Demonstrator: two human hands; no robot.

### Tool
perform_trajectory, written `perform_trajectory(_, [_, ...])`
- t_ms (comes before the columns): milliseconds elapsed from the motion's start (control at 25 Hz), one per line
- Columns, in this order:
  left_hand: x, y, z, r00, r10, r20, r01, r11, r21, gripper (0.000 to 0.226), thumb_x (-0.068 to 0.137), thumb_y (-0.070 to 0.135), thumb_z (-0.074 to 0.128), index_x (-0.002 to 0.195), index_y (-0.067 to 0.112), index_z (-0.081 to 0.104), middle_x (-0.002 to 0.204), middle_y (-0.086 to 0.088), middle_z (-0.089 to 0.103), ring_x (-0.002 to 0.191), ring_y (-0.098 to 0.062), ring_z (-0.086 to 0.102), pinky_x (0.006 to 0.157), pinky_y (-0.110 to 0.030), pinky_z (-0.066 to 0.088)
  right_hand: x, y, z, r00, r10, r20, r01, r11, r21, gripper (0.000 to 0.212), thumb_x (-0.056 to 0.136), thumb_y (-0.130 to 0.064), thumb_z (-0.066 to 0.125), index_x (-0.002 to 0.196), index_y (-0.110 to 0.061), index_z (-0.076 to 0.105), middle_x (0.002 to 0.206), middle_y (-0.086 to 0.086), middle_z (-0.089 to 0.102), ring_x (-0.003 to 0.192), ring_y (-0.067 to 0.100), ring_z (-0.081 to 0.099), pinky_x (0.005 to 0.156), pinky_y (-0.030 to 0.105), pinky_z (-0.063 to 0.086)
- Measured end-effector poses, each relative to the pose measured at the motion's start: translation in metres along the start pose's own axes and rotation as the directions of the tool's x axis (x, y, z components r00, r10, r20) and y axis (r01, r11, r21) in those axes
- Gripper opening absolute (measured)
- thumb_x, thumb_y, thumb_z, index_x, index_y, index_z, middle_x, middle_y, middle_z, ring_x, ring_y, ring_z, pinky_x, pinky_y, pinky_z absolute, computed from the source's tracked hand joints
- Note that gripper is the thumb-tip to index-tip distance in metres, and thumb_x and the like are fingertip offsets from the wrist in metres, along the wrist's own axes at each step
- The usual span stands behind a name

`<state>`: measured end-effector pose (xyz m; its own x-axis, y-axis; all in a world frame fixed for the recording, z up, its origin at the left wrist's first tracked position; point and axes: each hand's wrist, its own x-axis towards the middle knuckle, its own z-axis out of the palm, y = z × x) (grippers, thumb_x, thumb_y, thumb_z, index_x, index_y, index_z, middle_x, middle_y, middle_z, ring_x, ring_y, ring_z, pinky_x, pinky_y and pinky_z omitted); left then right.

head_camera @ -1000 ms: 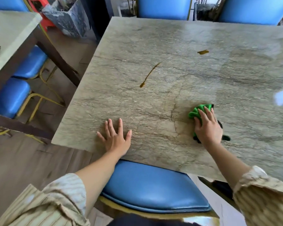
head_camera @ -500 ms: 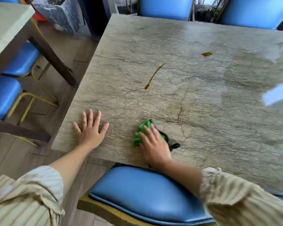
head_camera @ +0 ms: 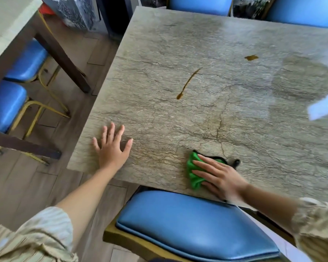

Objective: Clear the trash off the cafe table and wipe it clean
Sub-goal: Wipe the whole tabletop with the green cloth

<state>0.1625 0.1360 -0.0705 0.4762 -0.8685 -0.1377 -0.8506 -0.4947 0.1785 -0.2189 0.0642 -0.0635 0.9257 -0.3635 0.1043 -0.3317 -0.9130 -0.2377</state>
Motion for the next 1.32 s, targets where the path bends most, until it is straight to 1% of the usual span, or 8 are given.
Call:
perform_trajectory(120, [0.006, -0.020, -0.005, 0.991, 0.089, -0.097, -0.092, 0.995, -0.025, 0.055, 0.088, 0.061, 0.036, 0.138, 0.039, 0.044, 0.153, 0.006, 0.033, 0.143, -0.018, 0.025, 0.107, -0.047, 0.017, -0.028, 0.010, -0.014, 0.994, 0.110, -0.008, -0.110, 0.994, -0.015, 0.041, 0.097, -0.033, 0.051, 0.131, -0.013, 0.058, 0.147, 0.007, 0.043, 0.142, 0.027, 0.030, 0.103, 0.047, 0.043])
perform_trajectory(280, [0.029, -0.057, -0.018, 0.938, 0.283, -0.202, -0.311, 0.943, -0.121, 0.041, 0.092, 0.037, 0.039, 0.123, 0.022, 0.062, 0.136, -0.001, 0.056, 0.126, -0.025, 0.050, 0.096, -0.045, 0.035, 0.019, -0.010, 0.000, 0.990, -0.134, 0.038, 0.134, 0.991, 0.003, 0.039, 0.098, -0.034, 0.049, 0.131, -0.016, 0.058, 0.148, 0.005, 0.042, 0.144, 0.027, 0.027, 0.110, 0.043, 0.038])
perform_trajectory(480, [0.037, -0.082, -0.007, 0.910, 0.291, -0.296, -0.333, 0.938, -0.100, 0.038, 0.096, 0.027, 0.041, 0.129, 0.020, 0.059, 0.142, -0.003, 0.050, 0.136, -0.020, 0.041, 0.104, -0.044, 0.035, 0.124, -0.066, 0.041, 0.978, -0.209, 0.001, 0.209, 0.975, 0.072, 0.038, 0.099, -0.036, 0.045, 0.132, -0.020, 0.056, 0.146, 0.006, 0.045, 0.143, 0.028, 0.028, 0.114, 0.042, 0.031])
perform_trajectory(800, [0.043, -0.090, -0.002, 0.897, 0.105, -0.430, -0.235, 0.936, -0.262, 0.030, 0.095, 0.013, 0.044, 0.114, 0.006, 0.067, 0.128, -0.012, 0.061, 0.128, -0.026, 0.050, 0.107, -0.044, 0.038, 0.254, -0.101, 0.062, 0.956, 0.282, -0.078, -0.277, 0.958, 0.073, 0.041, 0.099, -0.034, 0.043, 0.134, -0.018, 0.054, 0.146, 0.006, 0.046, 0.142, 0.032, 0.030, 0.112, 0.046, 0.033])
perform_trajectory(1040, [0.040, -0.089, -0.006, 0.913, 0.092, -0.397, -0.224, 0.927, -0.302, 0.031, 0.093, 0.012, 0.049, 0.119, 0.008, 0.065, 0.133, -0.009, 0.058, 0.133, -0.019, 0.044, 0.113, -0.031, 0.033, 0.176, -0.052, 0.040, 0.972, -0.220, 0.077, 0.215, 0.975, 0.061, 0.040, 0.100, -0.040, 0.045, 0.137, -0.026, 0.052, 0.150, -0.002, 0.040, 0.145, 0.021, 0.023, 0.118, 0.040, 0.025])
perform_trajectory(1160, [0.038, -0.088, -0.007, 0.913, 0.091, -0.398, -0.222, 0.929, -0.295, 0.032, 0.093, 0.013, 0.049, 0.120, 0.007, 0.065, 0.134, -0.009, 0.057, 0.133, -0.020, 0.045, 0.113, -0.029, 0.031, 0.146, -0.009, 0.022, 0.988, 0.150, -0.047, -0.150, 0.989, -0.005, 0.041, 0.100, -0.046, 0.038, 0.134, -0.029, 0.053, 0.147, -0.002, 0.043, 0.142, 0.021, 0.031, 0.109, 0.046, 0.039])
perform_trajectory(1240, [0.038, -0.088, -0.007, 0.913, 0.093, -0.398, -0.223, 0.929, -0.294, 0.033, 0.092, 0.013, 0.048, 0.120, 0.007, 0.065, 0.134, -0.009, 0.057, 0.133, -0.021, 0.045, 0.113, -0.033, 0.032, 0.149, 0.010, 0.016, 0.814, 0.551, -0.186, -0.556, 0.831, 0.025, 0.045, 0.098, -0.046, 0.035, 0.131, -0.024, 0.057, 0.144, 0.002, 0.048, 0.139, 0.024, 0.037, 0.098, 0.049, 0.048])
perform_trajectory(1320, [0.039, -0.088, -0.006, 0.917, 0.097, -0.387, -0.224, 0.928, -0.297, 0.034, 0.093, 0.014, 0.047, 0.121, 0.006, 0.064, 0.135, -0.011, 0.056, 0.134, -0.022, 0.044, 0.113, -0.036, 0.033, 0.165, 0.003, 0.018, 0.628, 0.748, -0.215, -0.752, 0.655, 0.080, 0.047, 0.096, -0.043, 0.035, 0.133, -0.022, 0.055, 0.145, 0.004, 0.046, 0.140, 0.027, 0.033, 0.100, 0.049, 0.046])
